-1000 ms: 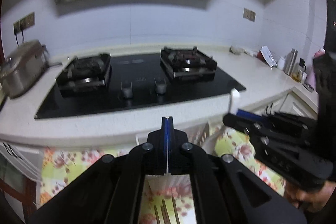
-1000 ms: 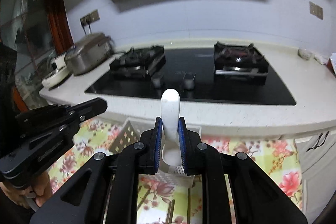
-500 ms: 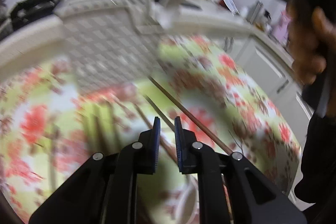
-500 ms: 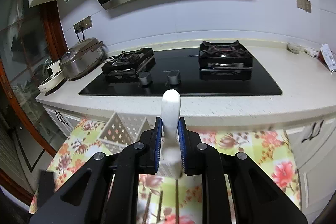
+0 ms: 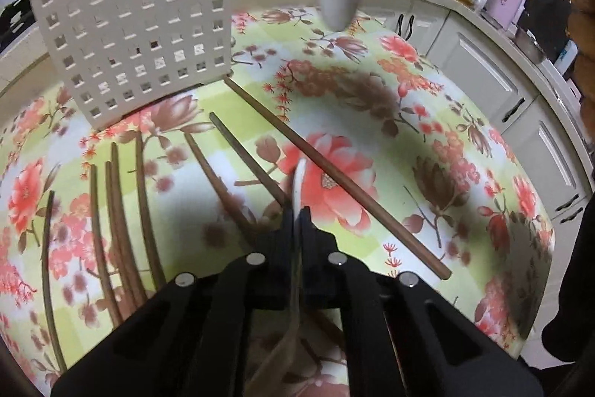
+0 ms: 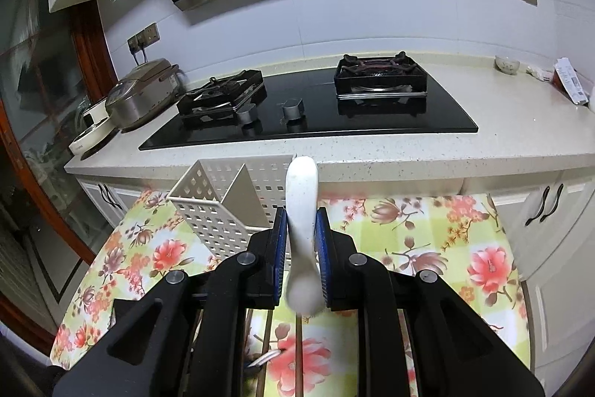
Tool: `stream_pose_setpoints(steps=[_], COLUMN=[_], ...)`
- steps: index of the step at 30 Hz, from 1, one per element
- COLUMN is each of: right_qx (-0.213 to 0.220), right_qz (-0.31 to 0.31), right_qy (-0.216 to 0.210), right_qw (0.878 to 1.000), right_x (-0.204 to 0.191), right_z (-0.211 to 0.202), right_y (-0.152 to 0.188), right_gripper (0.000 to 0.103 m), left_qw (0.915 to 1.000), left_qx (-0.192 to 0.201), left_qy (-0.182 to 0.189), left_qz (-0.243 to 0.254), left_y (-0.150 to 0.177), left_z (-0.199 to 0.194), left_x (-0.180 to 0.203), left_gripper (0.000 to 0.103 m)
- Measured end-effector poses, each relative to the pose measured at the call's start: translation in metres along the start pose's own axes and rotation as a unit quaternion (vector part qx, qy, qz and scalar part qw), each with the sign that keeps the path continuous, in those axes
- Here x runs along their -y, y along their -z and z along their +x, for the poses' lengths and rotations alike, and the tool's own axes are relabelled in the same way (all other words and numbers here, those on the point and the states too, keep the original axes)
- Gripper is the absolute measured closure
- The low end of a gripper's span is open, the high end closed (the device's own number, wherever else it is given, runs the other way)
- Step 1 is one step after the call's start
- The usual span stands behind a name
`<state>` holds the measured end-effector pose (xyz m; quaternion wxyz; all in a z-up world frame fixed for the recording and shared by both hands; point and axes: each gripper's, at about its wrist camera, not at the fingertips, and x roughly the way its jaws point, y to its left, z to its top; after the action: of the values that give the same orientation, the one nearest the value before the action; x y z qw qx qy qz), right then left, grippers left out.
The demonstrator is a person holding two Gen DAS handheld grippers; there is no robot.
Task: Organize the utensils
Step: 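Carry both white spoons up toward the white caddy with both tools, then lower the spoons into the caddy and open both tools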
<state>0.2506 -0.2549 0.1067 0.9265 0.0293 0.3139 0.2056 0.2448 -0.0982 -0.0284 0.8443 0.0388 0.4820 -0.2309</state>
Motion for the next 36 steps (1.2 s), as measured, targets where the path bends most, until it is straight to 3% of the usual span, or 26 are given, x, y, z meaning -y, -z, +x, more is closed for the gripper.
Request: stream_pose_setpoints(steps=[4, 7, 9, 14, 19, 25, 36], right_qx=[0.002, 0.003, 0.005, 0.010, 0.017, 0.015, -0.003], right_qz=[0.000, -0.001, -0.004, -0.012, -0.018, -0.023, -0.029], right_qy=[-0.002, -0.006, -0.009, -0.019, -0.023, -0.024, -0.021], right_qw=[1.000, 1.000, 1.000, 1.000, 0.999, 0.999, 0.999], right_x=[-0.003, -0.005, -0.009, -0.020, -0.031, -0.041, -0.044], right_z=[0.000, 0.002, 0.004, 0.010, 0.022, 0.043, 0.080], right_y=[-0.004, -0.009, -0.015, -0.036, -0.059, -0.077, -0.074], right_gripper=[0.085, 0.085, 0.085, 0.085, 0.085, 0.085, 0.085], left_qw=[0.9990, 0.9946, 0.9871, 0.9661, 0.9493, 0.9390, 0.9413], left_qx=[0.036, 0.088, 0.138, 0.242, 0.300, 0.327, 0.310], left_qy=[0.011, 0.022, 0.036, 0.013, 0.006, 0.011, 0.020], left_qz=[-0.023, -0.050, -0.072, -0.090, -0.095, -0.105, -0.132], left_y=[-0.007, -0.024, -0.043, -0.089, -0.134, -0.174, -0.183], left_z=[-0.034, -0.073, -0.105, -0.160, -0.179, -0.170, -0.103], left_x=[-0.011, -0.026, -0.042, -0.069, -0.086, -0.108, -0.146], left_gripper=[0.099, 0.099, 0.099, 0.099, 0.099, 0.099, 0.099])
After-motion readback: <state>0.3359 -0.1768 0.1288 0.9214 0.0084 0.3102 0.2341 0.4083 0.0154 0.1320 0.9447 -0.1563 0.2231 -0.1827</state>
